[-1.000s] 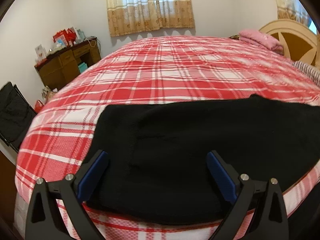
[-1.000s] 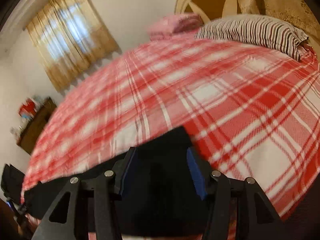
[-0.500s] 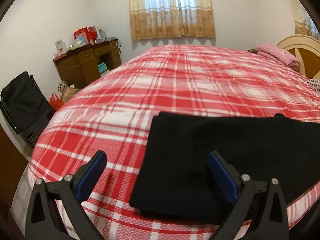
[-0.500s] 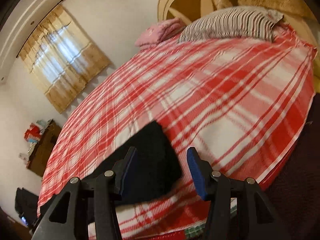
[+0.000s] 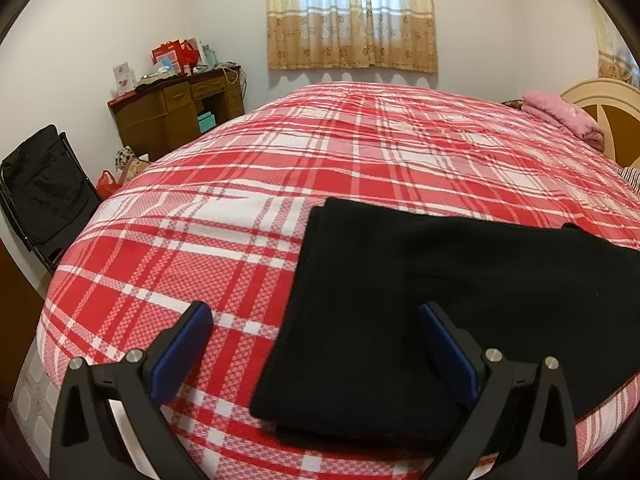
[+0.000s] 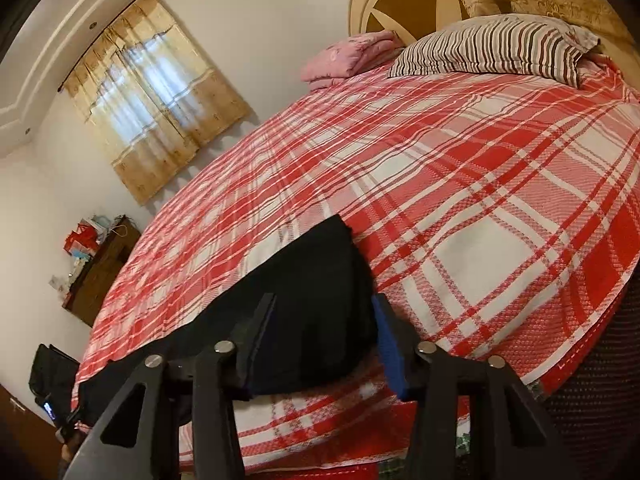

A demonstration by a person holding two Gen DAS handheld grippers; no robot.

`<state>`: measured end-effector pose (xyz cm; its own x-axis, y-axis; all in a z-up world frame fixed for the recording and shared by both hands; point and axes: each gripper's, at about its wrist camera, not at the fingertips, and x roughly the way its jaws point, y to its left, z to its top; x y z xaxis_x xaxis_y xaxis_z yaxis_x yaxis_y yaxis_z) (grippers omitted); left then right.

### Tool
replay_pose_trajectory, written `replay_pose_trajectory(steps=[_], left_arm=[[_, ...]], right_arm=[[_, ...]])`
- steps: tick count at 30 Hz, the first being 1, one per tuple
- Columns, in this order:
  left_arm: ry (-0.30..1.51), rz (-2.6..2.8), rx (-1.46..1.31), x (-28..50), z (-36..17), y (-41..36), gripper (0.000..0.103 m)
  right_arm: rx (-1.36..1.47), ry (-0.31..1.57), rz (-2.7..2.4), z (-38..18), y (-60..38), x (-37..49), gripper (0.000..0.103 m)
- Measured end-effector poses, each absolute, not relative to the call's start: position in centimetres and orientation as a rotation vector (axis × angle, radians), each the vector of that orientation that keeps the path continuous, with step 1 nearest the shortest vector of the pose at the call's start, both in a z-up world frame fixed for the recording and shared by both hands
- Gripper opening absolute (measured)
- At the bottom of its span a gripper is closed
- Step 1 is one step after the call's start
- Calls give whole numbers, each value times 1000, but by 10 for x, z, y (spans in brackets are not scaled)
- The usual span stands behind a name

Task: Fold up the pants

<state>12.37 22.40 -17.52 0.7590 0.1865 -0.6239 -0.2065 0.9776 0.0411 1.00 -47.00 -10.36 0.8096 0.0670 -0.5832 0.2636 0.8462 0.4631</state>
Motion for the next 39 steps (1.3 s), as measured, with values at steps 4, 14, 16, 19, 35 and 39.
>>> replay_pose_trajectory(steps=[4, 14, 16, 19, 35, 39], left_arm=[[667, 209, -32, 123, -176, 225, 103], [661, 206, -31, 122, -176, 226, 103], [662, 207, -32, 122, -177, 226, 103], [665, 209, -33, 122, -176, 226, 103], [666, 210, -34, 123, -176, 227, 103], [665, 210, -34, 123, -176, 227, 103]], right_arm=[[667, 592, -80, -115, -489, 7, 24], [665, 552, -53, -106, -479, 3, 13], [642, 531, -46, -98, -472, 1, 13], [604, 504, -19, -84, -458, 0, 13], [497, 467, 135, -40, -385, 15, 12], [468, 465, 175, -29, -367, 20, 12]])
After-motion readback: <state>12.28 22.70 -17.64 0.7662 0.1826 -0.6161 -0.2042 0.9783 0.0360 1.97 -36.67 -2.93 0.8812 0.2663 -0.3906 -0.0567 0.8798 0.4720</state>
